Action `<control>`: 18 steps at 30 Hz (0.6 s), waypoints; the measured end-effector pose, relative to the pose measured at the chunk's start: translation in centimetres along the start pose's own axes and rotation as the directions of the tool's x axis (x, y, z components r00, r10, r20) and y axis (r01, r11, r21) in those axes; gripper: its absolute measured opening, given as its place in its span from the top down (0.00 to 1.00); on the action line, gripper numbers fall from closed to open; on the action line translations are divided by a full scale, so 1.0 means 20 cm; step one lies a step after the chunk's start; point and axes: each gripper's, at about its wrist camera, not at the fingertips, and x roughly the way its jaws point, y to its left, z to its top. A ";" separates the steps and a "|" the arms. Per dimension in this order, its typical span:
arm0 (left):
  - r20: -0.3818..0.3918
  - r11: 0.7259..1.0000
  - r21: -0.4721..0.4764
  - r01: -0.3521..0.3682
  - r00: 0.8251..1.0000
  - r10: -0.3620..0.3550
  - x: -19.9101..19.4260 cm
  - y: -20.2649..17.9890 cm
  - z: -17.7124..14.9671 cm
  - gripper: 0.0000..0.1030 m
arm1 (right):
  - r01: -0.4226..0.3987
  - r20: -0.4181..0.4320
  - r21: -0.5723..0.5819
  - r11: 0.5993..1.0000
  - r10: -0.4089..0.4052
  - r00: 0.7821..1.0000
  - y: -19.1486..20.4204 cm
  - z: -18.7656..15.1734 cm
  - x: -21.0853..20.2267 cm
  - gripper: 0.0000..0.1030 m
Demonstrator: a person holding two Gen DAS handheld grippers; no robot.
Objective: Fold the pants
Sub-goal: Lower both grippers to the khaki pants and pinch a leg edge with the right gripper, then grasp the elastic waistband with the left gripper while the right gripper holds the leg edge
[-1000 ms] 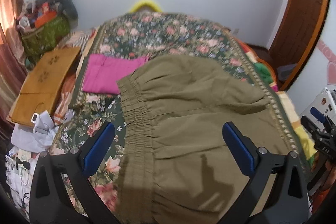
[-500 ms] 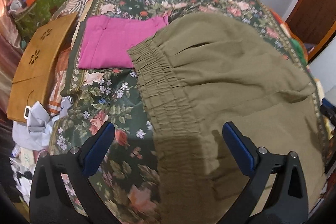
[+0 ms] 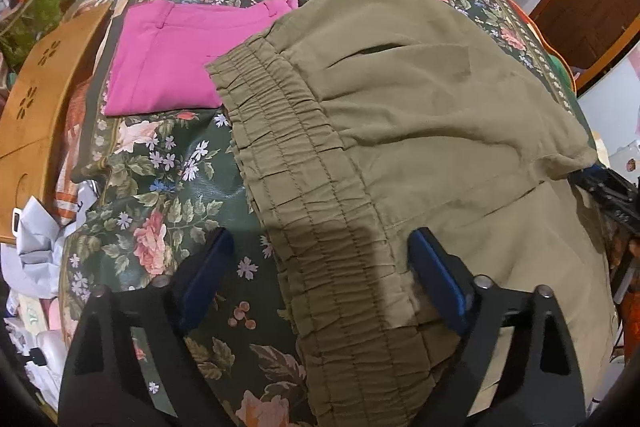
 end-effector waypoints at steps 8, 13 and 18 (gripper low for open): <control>0.068 0.996 -0.008 -0.091 0.993 0.092 -0.02 0.02 -0.03 0.18 | 0.004 -0.010 0.048 0.999 -0.003 1.000 -0.10 -0.01 0.01 0.92; 0.076 0.993 -0.016 -0.116 0.990 0.117 -0.01 0.03 -0.04 0.18 | 0.020 -0.019 0.039 0.999 -0.019 1.000 -0.07 -0.01 0.01 0.92; 0.075 0.993 0.005 -0.118 0.990 0.117 -0.04 0.02 -0.04 0.18 | 0.025 -0.014 0.025 0.999 -0.025 1.000 -0.06 0.01 -0.01 0.92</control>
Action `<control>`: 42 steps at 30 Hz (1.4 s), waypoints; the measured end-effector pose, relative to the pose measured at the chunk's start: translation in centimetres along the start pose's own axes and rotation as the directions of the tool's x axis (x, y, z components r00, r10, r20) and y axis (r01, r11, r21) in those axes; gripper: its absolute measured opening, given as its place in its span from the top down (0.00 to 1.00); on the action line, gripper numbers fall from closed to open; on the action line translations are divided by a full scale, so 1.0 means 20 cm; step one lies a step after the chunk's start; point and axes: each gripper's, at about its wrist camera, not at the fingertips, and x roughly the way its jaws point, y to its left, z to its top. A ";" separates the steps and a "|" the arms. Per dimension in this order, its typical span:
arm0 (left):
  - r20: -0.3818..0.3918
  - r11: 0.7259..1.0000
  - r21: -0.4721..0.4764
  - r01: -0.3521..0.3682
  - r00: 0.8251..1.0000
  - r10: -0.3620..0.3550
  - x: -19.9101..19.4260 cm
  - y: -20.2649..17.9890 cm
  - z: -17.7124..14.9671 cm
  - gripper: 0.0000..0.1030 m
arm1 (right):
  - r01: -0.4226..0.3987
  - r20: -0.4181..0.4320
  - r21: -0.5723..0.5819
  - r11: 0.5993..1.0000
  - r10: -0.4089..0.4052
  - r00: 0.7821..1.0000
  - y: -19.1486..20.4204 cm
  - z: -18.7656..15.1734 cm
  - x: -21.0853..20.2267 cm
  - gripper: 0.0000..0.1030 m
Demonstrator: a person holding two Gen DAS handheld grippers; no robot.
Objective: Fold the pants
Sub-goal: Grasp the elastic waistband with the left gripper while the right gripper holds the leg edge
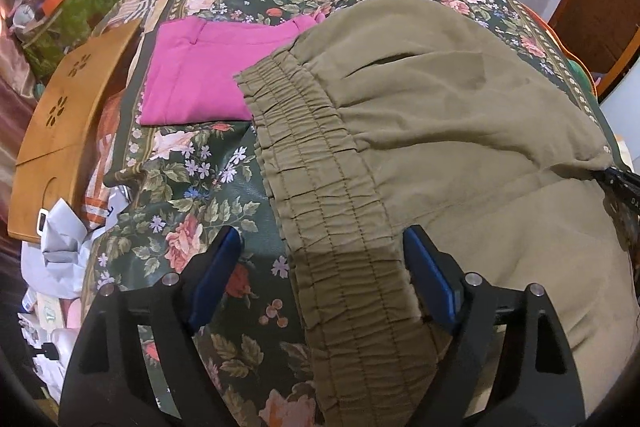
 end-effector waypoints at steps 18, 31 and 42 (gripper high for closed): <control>-0.004 1.000 -0.015 0.019 1.000 -0.019 -0.03 0.08 0.16 0.11 | -0.043 0.131 -0.018 0.999 0.045 0.990 0.02 0.19 -0.14 0.42; -0.082 0.994 0.073 0.086 0.993 -0.079 0.15 -0.08 0.17 0.11 | -0.176 0.048 0.024 0.984 0.175 0.983 0.02 0.19 0.11 0.53; 0.012 0.998 0.048 0.037 0.999 -0.038 0.08 -0.05 0.20 0.49 | -0.066 0.033 -0.100 0.993 0.070 0.997 0.00 0.18 0.08 0.95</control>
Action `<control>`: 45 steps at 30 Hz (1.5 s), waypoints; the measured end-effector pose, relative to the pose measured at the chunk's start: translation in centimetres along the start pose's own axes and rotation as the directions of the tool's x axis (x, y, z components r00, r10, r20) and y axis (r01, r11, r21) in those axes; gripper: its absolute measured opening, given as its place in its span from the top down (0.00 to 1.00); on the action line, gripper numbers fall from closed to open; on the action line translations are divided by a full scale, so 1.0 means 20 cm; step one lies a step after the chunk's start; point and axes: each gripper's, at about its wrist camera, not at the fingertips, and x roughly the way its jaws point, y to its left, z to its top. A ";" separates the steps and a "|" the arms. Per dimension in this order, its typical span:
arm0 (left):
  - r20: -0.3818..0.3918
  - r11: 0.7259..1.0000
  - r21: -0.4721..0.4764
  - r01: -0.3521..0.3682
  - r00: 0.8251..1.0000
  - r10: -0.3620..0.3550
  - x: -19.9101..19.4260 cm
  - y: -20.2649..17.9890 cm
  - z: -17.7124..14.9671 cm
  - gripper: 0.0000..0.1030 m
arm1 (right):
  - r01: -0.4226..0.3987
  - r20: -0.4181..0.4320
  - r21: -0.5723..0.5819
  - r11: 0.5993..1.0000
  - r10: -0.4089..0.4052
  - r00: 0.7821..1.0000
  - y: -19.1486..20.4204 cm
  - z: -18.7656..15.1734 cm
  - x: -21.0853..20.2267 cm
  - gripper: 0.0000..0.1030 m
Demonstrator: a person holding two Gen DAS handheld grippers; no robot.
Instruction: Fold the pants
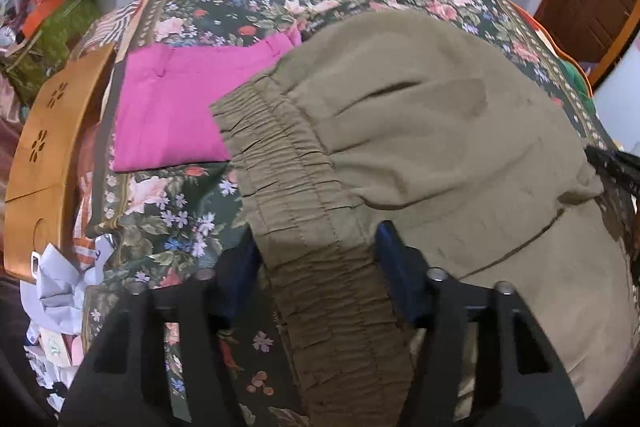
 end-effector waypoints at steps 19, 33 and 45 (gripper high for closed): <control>0.017 0.996 -0.071 -0.055 0.998 0.056 -0.03 0.07 -0.01 0.34 | 0.064 -0.057 -0.032 0.997 -0.065 0.996 0.03 0.04 0.02 0.93; 0.191 0.990 -0.044 -0.136 0.971 0.142 -0.32 0.14 0.21 0.14 | -0.002 0.174 0.044 0.999 -0.006 0.985 0.05 0.40 -0.29 0.44; 0.108 0.989 -0.099 -0.109 0.987 0.119 0.00 0.26 0.38 0.14 | 0.022 0.106 0.014 1.000 -0.023 0.994 0.05 0.67 0.10 0.32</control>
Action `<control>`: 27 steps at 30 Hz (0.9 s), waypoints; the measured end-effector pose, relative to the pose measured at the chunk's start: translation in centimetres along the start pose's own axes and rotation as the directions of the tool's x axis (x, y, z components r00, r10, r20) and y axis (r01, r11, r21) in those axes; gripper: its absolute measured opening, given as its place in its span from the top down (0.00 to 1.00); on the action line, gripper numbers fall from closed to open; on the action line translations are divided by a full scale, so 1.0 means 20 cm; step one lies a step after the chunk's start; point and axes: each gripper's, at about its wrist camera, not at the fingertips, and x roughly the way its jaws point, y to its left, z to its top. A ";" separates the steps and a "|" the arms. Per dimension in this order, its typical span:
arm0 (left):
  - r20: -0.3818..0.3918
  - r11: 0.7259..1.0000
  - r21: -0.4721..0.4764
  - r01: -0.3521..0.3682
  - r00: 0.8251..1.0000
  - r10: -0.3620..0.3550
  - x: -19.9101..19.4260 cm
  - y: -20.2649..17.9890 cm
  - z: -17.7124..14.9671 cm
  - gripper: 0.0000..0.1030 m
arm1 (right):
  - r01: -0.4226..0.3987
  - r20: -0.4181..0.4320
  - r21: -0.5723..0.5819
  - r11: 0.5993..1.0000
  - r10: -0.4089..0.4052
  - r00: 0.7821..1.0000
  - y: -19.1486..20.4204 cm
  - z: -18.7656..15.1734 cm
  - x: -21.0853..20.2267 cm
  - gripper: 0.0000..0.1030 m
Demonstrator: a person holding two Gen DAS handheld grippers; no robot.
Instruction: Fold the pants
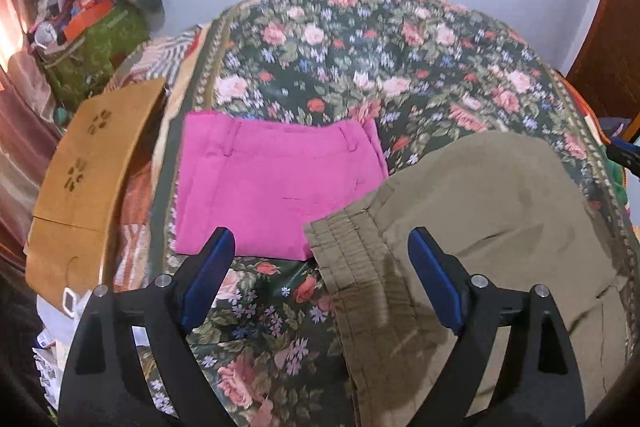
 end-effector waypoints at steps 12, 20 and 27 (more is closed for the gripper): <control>-0.111 0.990 -0.061 0.128 0.985 -0.135 0.34 -0.01 0.01 0.14 | -0.031 -0.162 0.090 0.995 0.046 0.986 -0.05 0.06 0.51 0.32; -0.086 0.988 -0.032 0.148 0.985 -0.150 0.35 -0.05 0.01 0.42 | -0.061 -0.198 0.061 0.996 0.072 0.977 0.02 0.04 0.57 0.88; -0.023 0.996 0.006 0.084 0.996 -0.084 0.23 -0.05 0.02 0.54 | 0.020 -0.107 -0.019 1.000 -0.022 0.994 0.06 0.07 0.44 0.89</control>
